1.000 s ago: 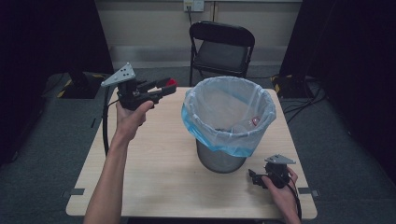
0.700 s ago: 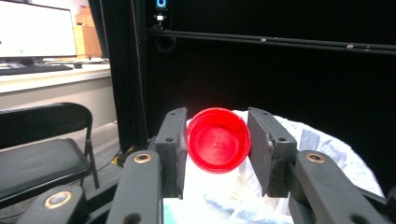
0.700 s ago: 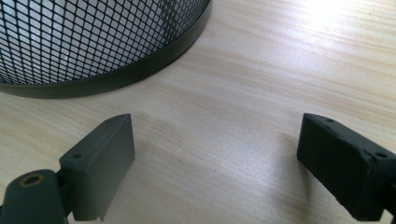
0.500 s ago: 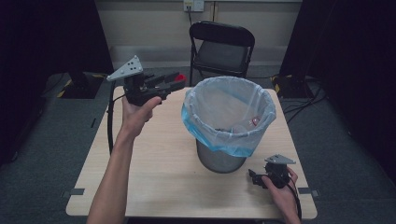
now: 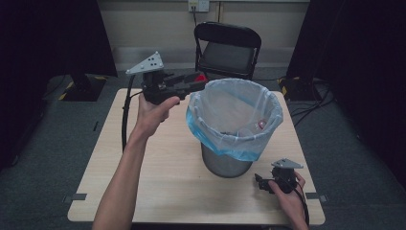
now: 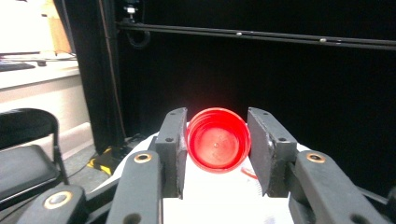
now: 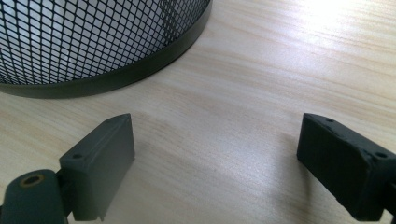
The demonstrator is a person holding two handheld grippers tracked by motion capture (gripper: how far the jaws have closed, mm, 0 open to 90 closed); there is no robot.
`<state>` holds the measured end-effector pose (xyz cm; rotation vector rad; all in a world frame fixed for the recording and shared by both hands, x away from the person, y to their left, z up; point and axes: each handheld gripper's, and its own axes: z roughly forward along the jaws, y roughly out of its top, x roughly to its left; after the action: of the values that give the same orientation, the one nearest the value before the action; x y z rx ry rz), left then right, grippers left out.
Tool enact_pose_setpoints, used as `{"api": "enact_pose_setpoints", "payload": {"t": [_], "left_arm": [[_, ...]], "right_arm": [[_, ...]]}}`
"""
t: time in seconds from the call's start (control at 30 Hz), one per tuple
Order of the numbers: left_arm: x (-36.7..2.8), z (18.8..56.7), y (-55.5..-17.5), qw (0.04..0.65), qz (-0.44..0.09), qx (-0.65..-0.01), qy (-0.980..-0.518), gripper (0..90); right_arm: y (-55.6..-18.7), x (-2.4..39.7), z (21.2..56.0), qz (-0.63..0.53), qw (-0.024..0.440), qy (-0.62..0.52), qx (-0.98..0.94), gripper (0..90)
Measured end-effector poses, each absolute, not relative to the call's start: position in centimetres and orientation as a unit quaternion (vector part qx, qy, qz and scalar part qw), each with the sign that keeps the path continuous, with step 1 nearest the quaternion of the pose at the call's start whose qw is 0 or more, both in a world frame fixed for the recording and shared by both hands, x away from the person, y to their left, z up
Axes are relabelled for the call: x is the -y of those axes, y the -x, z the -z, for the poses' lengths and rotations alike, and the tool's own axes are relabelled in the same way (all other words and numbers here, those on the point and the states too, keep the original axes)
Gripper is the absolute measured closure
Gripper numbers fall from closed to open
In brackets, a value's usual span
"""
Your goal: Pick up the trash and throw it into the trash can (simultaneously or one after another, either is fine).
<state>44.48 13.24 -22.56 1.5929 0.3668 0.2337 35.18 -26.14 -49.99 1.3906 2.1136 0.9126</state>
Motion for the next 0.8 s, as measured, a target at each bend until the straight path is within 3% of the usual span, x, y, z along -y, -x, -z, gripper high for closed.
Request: {"api": "enact_pose_setpoints", "payload": {"t": [0.37,0.8], "left_arm": [[-10.9,23.1,-44.9,0.669,-0.063,-0.143,-0.726,59.4],[-8.4,23.5,-46.5,0.634,-0.062,-0.149,-0.756,59.3]], "right_arm": [[-35.2,26.1,50.0,-0.331,0.224,-0.504,-0.766,10.5],[-35.2,26.1,50.0,-0.331,0.224,-0.504,-0.766,10.5]]}}
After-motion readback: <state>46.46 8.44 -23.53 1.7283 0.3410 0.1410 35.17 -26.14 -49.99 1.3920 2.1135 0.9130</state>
